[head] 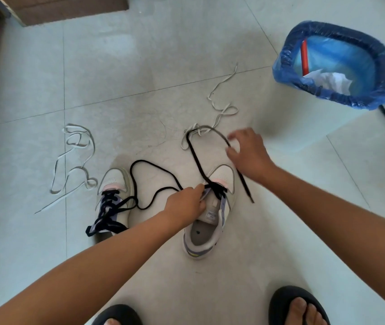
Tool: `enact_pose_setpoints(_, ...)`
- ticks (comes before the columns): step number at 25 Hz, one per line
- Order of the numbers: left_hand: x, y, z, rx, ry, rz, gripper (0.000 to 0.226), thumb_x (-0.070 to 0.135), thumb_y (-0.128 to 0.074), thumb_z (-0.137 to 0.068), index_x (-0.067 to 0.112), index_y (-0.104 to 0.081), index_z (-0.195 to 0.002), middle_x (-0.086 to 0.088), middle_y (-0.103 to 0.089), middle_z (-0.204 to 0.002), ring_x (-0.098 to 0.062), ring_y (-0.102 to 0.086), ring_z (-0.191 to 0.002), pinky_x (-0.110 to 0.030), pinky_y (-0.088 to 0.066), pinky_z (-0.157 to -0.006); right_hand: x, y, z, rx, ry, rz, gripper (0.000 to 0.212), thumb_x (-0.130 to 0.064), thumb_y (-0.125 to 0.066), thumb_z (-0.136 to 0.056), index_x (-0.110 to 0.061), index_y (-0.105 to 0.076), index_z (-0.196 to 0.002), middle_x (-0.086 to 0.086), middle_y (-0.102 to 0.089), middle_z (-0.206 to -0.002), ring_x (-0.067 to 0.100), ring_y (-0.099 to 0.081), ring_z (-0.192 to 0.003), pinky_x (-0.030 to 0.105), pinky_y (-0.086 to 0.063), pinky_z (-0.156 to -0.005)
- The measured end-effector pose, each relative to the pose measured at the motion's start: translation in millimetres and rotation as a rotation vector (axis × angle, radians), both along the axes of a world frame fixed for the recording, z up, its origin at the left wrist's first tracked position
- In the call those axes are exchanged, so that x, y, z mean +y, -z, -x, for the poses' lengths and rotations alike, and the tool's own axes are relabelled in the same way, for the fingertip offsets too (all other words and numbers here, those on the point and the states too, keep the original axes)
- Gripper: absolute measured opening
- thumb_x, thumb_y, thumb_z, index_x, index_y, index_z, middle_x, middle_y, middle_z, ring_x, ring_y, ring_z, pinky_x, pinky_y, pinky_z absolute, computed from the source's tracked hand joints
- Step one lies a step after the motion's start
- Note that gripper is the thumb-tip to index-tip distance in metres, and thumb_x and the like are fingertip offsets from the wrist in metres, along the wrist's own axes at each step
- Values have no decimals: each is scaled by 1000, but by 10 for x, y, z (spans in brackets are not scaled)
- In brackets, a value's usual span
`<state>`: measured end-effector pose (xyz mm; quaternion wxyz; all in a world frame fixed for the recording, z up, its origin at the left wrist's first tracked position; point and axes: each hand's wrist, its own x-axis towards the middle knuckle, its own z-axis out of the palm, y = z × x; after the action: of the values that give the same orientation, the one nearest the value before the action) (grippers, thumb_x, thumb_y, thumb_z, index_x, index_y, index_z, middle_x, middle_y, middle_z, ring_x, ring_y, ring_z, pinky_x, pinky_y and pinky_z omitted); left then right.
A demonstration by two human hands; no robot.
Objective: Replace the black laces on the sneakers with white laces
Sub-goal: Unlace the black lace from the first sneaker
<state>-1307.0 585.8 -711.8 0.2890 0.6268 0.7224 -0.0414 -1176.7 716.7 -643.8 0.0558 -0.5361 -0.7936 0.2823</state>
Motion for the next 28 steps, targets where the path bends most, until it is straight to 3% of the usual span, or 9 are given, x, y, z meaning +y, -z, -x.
enact_pose_setpoints(2,-9,23,-12,0,-19,19,33,31,-40,-95,15,-44,-123,-10,-59,-112,-30,-58,-98,-32,-37,-67,-307,254,-178,-189,-17,224,24,-26,-57,-91,-4,-63,-99,16,-61,-104,31,-56,-101,35,-43,-82)
enact_pose_setpoints(4,-23,33,-33,7,-36,37,30,29,-39,-94,12,-45,-118,-10,-58,-112,-30,-58,-97,-32,-37,-66,-540,409,-239,-137,19,456,28,-27,-61,-89,-2,-63,-78,14,-59,-74,24,-57,-72,30,-40,-60)
enact_pose_setpoints(7,-33,25,-66,-1,-61,59,26,25,-39,-94,9,-45,-114,-11,-58,-113,-31,-58,-97,-32,-37,-68,-641,497,-195,-86,93,404,34,-25,-61,-90,-10,-52,-61,3,-44,-55,15,-41,-51,24,-27,-47)
enact_pose_setpoints(12,-29,14,-91,13,-81,82,24,23,-39,-94,9,-44,-113,-10,-58,-112,-29,-58,-94,-31,-37,-66,-716,540,-127,-81,65,350,20,-20,-52,-94,-11,-51,-76,12,-62,-85,22,-54,-76,29,-37,-64)
enact_pose_setpoints(14,-37,11,-94,10,-96,100,24,24,-39,-95,9,-44,-113,-10,-58,-112,-29,-59,-93,-31,-37,-66,-758,564,-134,-29,104,284,8,-17,-53,-92,-10,-56,-89,10,-62,-95,23,-56,-85,31,-41,-71)
enact_pose_setpoints(18,-92,-36,-147,-54,-219,33,33,34,-39,-95,11,-43,-119,-8,-52,-119,-27,-57,-97,-33,-40,-70,-769,638,-135,-16,69,208,15,-22,-57,-90,-11,-61,-98,7,-58,-102,23,-56,-94,36,-48,-81)
enact_pose_setpoints(20,-195,-77,-246,-127,-339,-70,41,41,-41,-94,12,-43,-122,-4,-47,-120,-23,-54,-100,-34,-43,-73,-752,662,-118,-44,40,238,15,-27,-58,-91,-12,-59,-94,7,-57,-100,23,-55,-93,35,-48,-79)
enact_pose_setpoints(22,-304,-64,-297,-96,-292,-110,41,37,-45,-93,11,-42,-124,-5,-44,-120,-23,-51,-104,-34,-46,-75,-713,694,-90,-109,-18,245,18,-26,-54,-93,-9,-57,-93,11,-57,-101,26,-55,-90,33,-43,-71)
enact_pose_setpoints(28,-237,-2,46,-61,-193,112,31,23,-37,-100,-1,-55,-107,-18,-50,-113,-34,-55,-98,-39,-42,-80,-581,661,-89,-224,-303,317,3,-13,-41,-99,-10,-43,-99,19,-50,-111,25,-49,-83,28,-31,-67)
